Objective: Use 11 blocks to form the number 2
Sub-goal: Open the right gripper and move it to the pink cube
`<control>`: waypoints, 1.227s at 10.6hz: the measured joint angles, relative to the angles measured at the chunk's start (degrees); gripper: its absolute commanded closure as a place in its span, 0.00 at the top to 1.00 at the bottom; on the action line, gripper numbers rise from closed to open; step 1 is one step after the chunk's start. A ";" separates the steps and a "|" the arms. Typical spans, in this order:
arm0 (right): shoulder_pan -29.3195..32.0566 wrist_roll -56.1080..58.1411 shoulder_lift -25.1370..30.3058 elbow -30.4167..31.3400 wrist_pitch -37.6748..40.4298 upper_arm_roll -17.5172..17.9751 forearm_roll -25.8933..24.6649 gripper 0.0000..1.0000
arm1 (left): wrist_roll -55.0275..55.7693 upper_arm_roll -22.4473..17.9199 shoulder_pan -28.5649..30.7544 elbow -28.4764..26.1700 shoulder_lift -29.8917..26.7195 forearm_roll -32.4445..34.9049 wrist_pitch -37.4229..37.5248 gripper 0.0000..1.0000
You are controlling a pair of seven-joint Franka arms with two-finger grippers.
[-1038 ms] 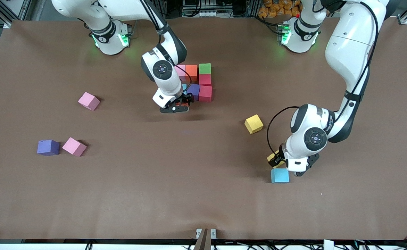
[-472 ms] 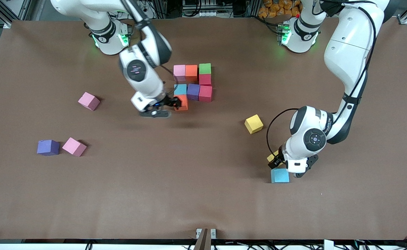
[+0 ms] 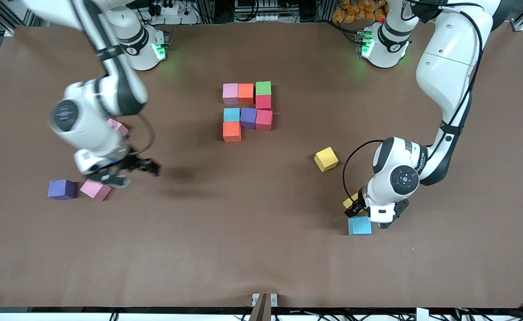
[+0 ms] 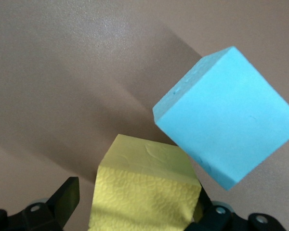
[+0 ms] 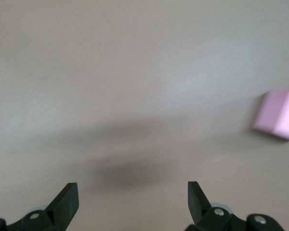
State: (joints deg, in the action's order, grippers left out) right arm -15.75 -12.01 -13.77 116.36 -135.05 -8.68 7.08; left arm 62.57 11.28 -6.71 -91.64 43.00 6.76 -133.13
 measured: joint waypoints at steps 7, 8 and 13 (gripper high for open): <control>15.69 -1.50 -10.91 -7.16 0.16 0.12 1.01 1.00 | 0.00 0.06 -0.04 0.03 0.02 0.00 -0.07 1.00; 15.69 -3.60 -12.50 -8.04 0.11 0.21 1.01 1.00 | 0.00 0.08 -0.07 0.03 0.02 0.00 -0.07 1.00; 16.57 -5.99 -15.47 -10.23 0.26 0.21 1.05 0.99 | 0.00 0.10 -0.16 0.02 0.03 0.00 -0.08 1.00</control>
State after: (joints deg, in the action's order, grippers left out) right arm 0.82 -18.01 -29.24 106.13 -134.79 -8.47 8.14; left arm 62.57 11.38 -6.87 -91.61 43.02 6.76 -133.21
